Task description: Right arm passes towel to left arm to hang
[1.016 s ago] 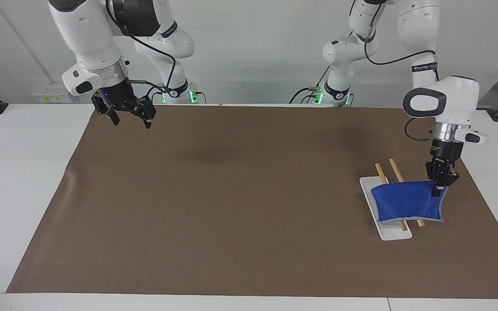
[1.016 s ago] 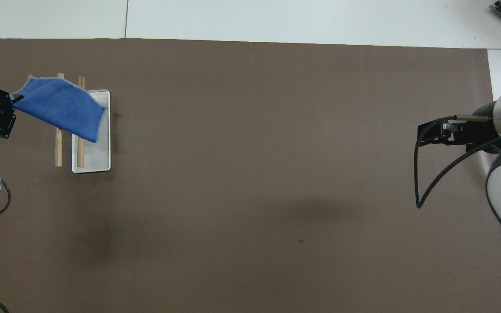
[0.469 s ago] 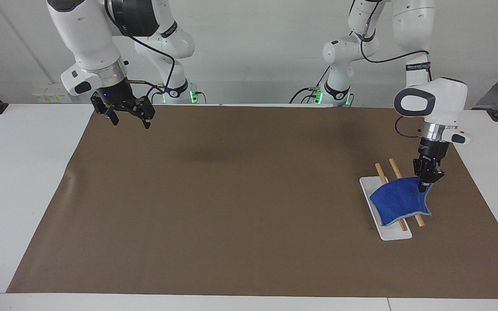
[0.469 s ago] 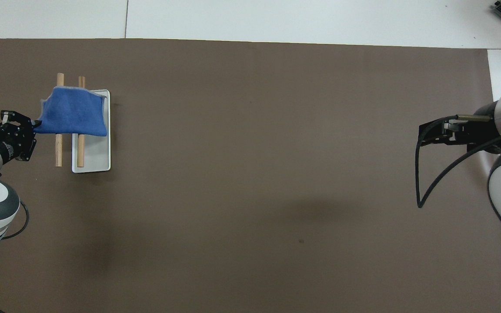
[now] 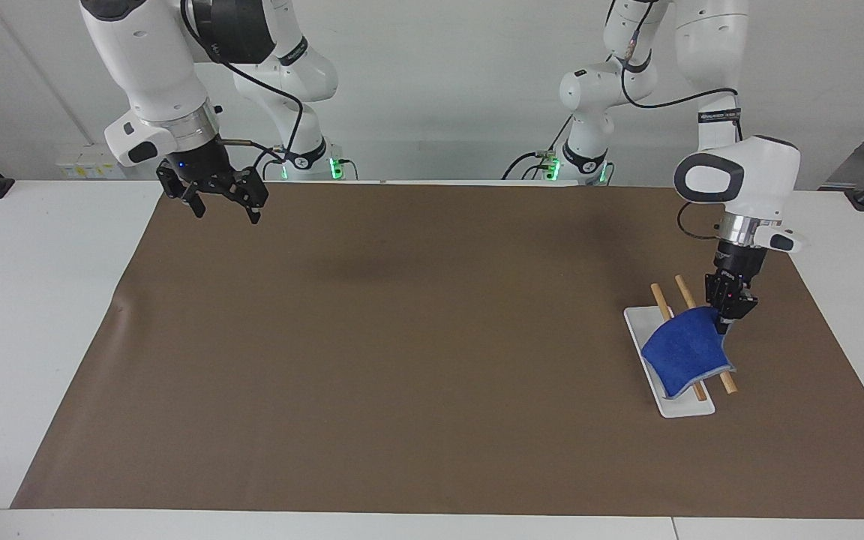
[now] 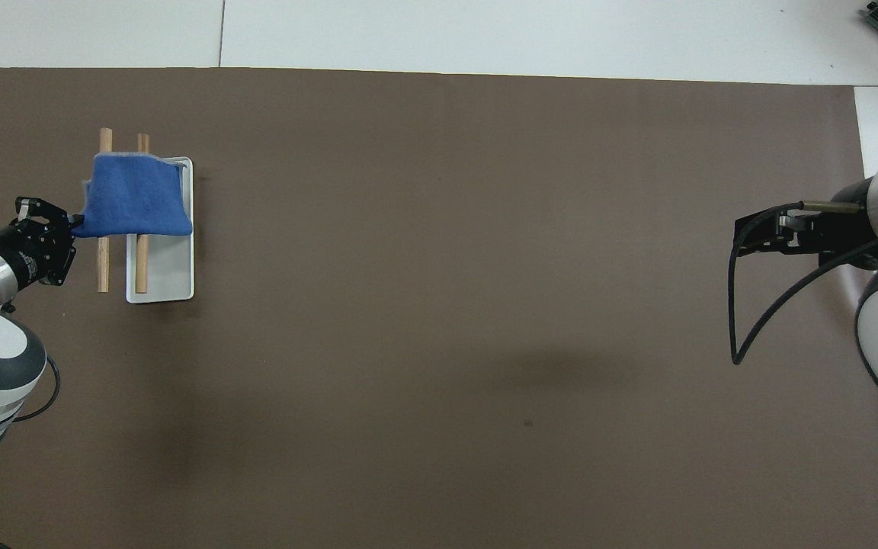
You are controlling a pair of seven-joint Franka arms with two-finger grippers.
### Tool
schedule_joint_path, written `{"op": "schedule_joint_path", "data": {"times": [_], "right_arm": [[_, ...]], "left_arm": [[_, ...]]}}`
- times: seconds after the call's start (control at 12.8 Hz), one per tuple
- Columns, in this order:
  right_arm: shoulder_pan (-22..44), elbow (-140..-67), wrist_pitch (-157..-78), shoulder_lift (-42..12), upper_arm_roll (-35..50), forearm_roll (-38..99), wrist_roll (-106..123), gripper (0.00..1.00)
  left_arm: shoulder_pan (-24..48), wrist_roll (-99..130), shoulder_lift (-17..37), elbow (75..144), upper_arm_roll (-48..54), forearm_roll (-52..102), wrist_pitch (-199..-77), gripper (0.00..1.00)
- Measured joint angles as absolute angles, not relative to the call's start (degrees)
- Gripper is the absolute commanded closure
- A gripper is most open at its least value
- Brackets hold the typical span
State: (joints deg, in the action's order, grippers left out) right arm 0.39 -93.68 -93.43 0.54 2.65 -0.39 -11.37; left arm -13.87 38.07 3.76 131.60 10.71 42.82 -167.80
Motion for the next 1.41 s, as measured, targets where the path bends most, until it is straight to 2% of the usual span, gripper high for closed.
{"op": "schedule_joint_path", "data": {"times": [0.55,0.78,1.17,1.41], "right_arm": [[0.39,-93.67,-93.39,1.26,2.58,-0.63,-11.57,0.0],[0.35,-93.71,-92.53,2.31,2.46,-0.73,-11.69,0.0],[0.32,-93.91,-92.39,2.5,2.43,-0.77,-11.69,0.0],[0.3,-93.96,-91.93,2.5,2.38,-0.77,-11.69,0.0]], "left_arm": [[-14.87,35.04,3.64,130.2,10.18,42.81,-166.62,0.3],[-17.51,34.06,3.61,127.37,9.97,37.63,-159.58,0.31],[-23.0,33.82,3.7,116.15,9.69,27.86,-140.04,0.31],[-23.6,33.72,3.63,108.27,9.69,21.11,-128.02,0.31]]}}
